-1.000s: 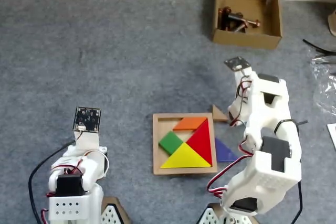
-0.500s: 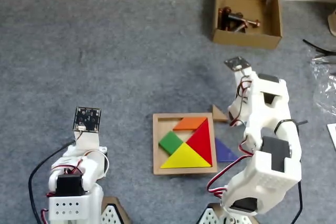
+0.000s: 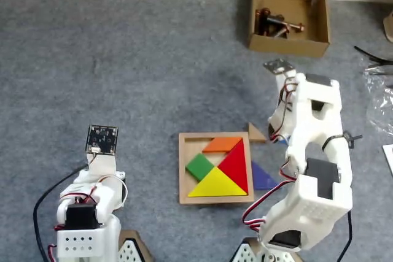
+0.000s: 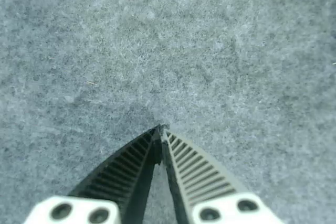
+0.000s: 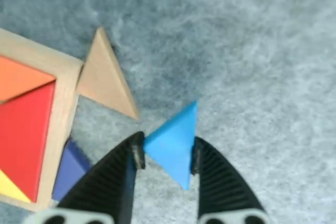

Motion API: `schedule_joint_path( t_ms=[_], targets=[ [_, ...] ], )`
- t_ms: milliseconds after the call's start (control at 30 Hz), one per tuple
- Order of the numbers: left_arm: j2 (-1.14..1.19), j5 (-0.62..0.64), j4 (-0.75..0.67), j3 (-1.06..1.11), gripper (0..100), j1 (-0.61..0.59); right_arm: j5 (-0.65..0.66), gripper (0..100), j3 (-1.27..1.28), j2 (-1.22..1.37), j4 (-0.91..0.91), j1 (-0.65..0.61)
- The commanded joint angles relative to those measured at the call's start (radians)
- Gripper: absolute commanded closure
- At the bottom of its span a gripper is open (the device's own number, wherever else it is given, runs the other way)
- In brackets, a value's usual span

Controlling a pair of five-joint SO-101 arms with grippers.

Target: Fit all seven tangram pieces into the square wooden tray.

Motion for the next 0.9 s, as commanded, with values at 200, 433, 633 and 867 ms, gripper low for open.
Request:
schedule_joint_path(
  t_ms=[200, 433, 633, 867],
  targets=[
    [0.002, 0.005, 0.005, 0.021, 99, -0.01, 0.002, 98.9, -0.088, -0.016, 0.033, -0.033],
    [0.002, 0.005, 0.005, 0.021, 99, -0.01, 0.106, 98.9, -0.185, -0.016, 0.2, -0.143],
    [0.002, 0.005, 0.005, 0.021, 99, -0.01, 0.106, 98.9, -0.314, -0.016, 0.352, -0.231],
    [0.002, 0.005, 0.005, 0.021, 99, -0.01, 0.106, 98.9, -0.346, -0.016, 0.374, -0.366]
  ],
)
